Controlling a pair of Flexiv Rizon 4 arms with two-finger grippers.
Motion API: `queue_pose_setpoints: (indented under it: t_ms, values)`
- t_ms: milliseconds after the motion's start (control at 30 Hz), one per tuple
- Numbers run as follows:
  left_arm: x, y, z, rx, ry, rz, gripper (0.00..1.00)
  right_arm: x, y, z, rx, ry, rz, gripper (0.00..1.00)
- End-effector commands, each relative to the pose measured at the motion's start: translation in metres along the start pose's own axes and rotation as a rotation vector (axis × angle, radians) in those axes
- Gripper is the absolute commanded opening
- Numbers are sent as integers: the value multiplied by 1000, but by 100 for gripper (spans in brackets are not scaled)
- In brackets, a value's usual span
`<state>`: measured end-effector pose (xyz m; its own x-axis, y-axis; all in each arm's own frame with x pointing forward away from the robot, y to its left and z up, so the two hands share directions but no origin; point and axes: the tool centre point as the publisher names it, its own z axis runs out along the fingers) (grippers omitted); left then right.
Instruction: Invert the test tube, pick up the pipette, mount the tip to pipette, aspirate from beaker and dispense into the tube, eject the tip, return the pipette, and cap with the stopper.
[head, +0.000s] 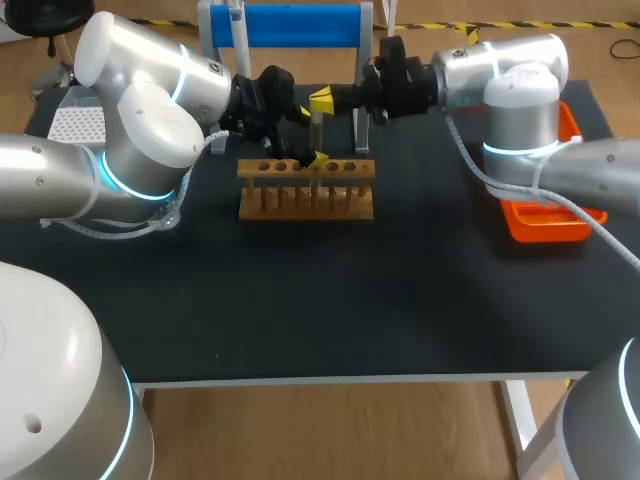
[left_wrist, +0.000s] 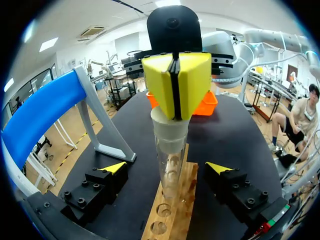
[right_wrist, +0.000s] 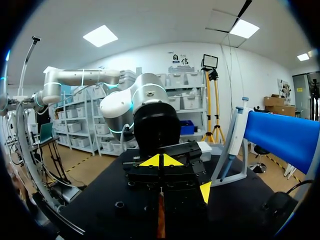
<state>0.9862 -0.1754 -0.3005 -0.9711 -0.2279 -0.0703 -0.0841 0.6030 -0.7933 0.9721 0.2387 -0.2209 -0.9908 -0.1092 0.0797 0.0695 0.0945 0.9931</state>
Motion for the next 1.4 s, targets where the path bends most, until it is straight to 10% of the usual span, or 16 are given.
queue_pose_setpoints:
  t_ms: [33,867,967,1033,1400]
  values:
    - [0,0,0,-1,1,-1,100,-4,-4,2,-1,6,3,0]
    - [0,0,0,-1,1,-1,100,-6,-8,0,-26,-9,18,0]
    - [0,0,0,-1,1,-1,100,-5,5,-2,-40,-6,-3,31]
    - [0,0,0,-1,1,-1,100,-4,15,-6,-45,-14,-16,100]
    - [0,0,0,-1,1,-1,100,17,16,-77,57,-134,-58,100]
